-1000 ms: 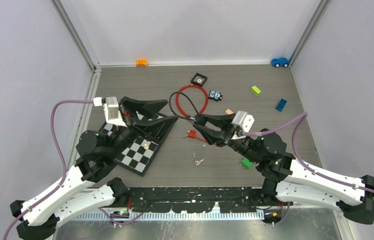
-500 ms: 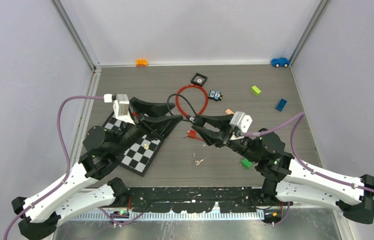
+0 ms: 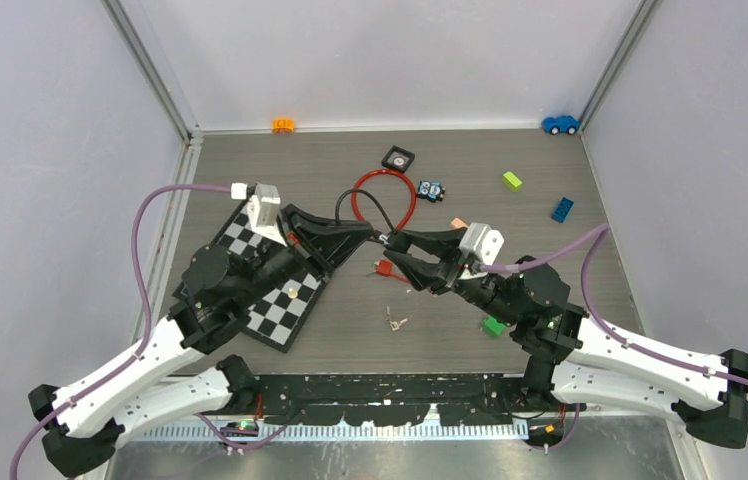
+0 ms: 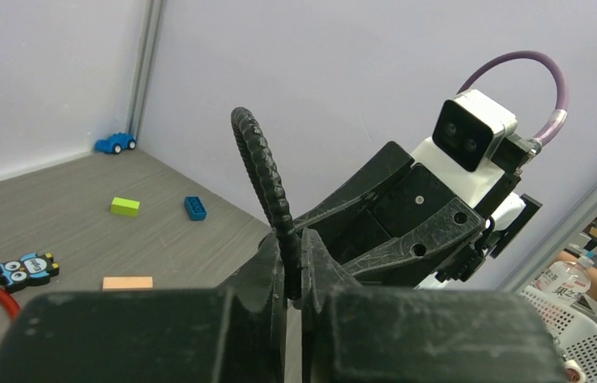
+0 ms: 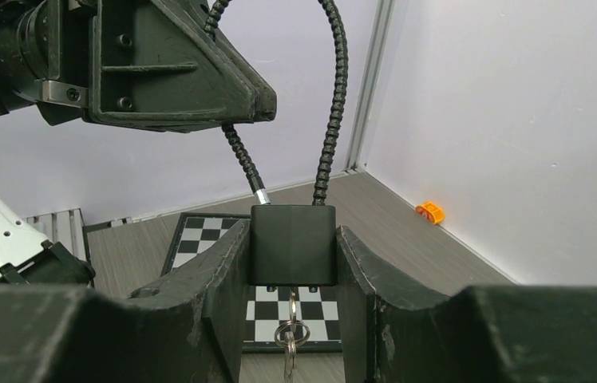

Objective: Lock with the key
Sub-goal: Lock the lock.

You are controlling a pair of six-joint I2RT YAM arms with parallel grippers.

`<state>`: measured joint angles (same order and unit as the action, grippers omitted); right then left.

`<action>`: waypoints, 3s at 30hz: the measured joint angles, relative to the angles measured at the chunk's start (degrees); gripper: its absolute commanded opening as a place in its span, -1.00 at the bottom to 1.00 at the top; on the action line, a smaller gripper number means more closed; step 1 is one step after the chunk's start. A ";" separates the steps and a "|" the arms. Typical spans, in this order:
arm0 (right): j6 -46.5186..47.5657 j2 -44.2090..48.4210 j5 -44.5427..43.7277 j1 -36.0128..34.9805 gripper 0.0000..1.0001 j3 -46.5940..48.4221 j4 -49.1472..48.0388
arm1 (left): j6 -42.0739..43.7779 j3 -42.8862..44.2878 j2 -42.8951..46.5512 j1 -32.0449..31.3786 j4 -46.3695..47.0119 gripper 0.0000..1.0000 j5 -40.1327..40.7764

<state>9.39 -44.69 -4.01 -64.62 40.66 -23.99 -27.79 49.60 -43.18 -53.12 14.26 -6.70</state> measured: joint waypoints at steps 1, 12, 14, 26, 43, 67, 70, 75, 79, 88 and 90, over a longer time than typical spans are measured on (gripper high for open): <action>0.04 0.00 0.00 0.00 -0.98 0.00 0.00 | -0.09 0.09 -0.17 0.00 -0.07 -1.00 -0.22; 3.13 -2.51 -0.42 0.00 -0.98 2.32 4.04 | 1.51 5.35 -3.76 0.02 -6.05 -1.00 -1.53; 4.61 -2.99 -0.92 -0.72 -0.98 3.19 5.75 | 2.08 6.67 -4.57 0.07 -7.67 -1.00 -1.88; 9.46 -3.41 -5.20 -3.15 -0.98 3.52 10.47 | 4.39 9.84 -7.87 0.31 -14.08 -1.00 -2.78; 6.38 -1.40 -5.01 -3.48 -0.98 -1.84 2.67 | 3.96 8.39 -7.87 0.31 -12.48 -1.00 -2.84; 4.39 0.83 -9.38 -3.89 -0.98 -4.90 -3.76 | 0.98 6.84 -10.51 1.03 -5.64 -0.73 -5.09; 4.66 0.90 -8.72 -4.20 -0.98 -4.87 -5.20 | 0.79 6.73 -11.08 0.61 -7.37 -0.70 -7.34; 5.25 1.07 -9.49 -4.15 -0.99 -4.94 -4.92 | 0.79 6.73 -11.17 0.33 -8.55 -0.41 -8.35; 5.33 1.18 -8.98 -4.37 -0.98 -4.94 -5.16 | 0.98 6.73 -10.80 0.42 -9.16 -0.10 -8.07; 5.49 1.64 -7.69 -4.79 -0.99 -5.01 -6.45 | 0.74 6.69 -10.60 0.44 -10.34 0.34 -8.39; 5.53 1.70 -7.61 -4.81 -0.98 -5.05 -6.47 | 0.55 6.69 -10.64 0.46 -10.47 0.36 -8.50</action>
<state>14.92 -42.98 -11.62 -69.43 35.62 -30.46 -27.24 56.29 -53.82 -52.66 3.79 -15.20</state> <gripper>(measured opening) 0.439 0.658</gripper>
